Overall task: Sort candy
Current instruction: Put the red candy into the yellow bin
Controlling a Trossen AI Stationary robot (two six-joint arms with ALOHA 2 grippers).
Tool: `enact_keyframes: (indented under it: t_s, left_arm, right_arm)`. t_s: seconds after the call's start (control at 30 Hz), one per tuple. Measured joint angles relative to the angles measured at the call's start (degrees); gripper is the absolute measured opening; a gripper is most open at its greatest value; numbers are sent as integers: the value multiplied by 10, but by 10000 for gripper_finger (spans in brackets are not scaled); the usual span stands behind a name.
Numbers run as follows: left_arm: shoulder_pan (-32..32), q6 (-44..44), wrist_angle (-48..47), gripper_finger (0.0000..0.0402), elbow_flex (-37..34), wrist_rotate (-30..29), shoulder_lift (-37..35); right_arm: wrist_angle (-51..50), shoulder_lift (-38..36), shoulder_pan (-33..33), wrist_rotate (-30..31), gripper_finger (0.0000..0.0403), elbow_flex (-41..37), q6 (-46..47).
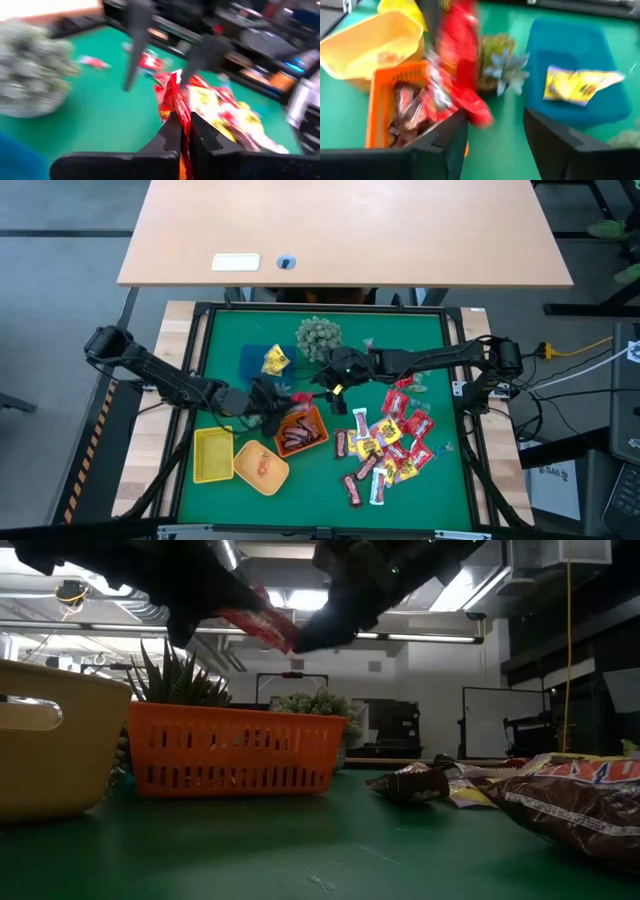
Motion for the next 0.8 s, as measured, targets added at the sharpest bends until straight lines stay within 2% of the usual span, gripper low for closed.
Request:
enact_keyframes:
  t_s: [0.13,0.3,0.47,0.67,0.8]
  left_arm:
    - [-20,-22,-15,1,0,130,-17]
    - [-42,-83,-93,1,0,262,-60]
    - [-60,-200,-194,0,0,375,-113]
    - [-79,-391,-335,0,0,535,-168]
    - [-93,-471,-440,0,0,588,-192]
  right_arm:
    - [-68,0,-3,-5,204,0,3]
    - [-143,0,-1,-8,204,0,3]
    - [-179,0,-2,-9,204,0,3]
    - [-184,0,-2,-10,204,0,3]
    - [-185,0,-2,-10,204,0,3]
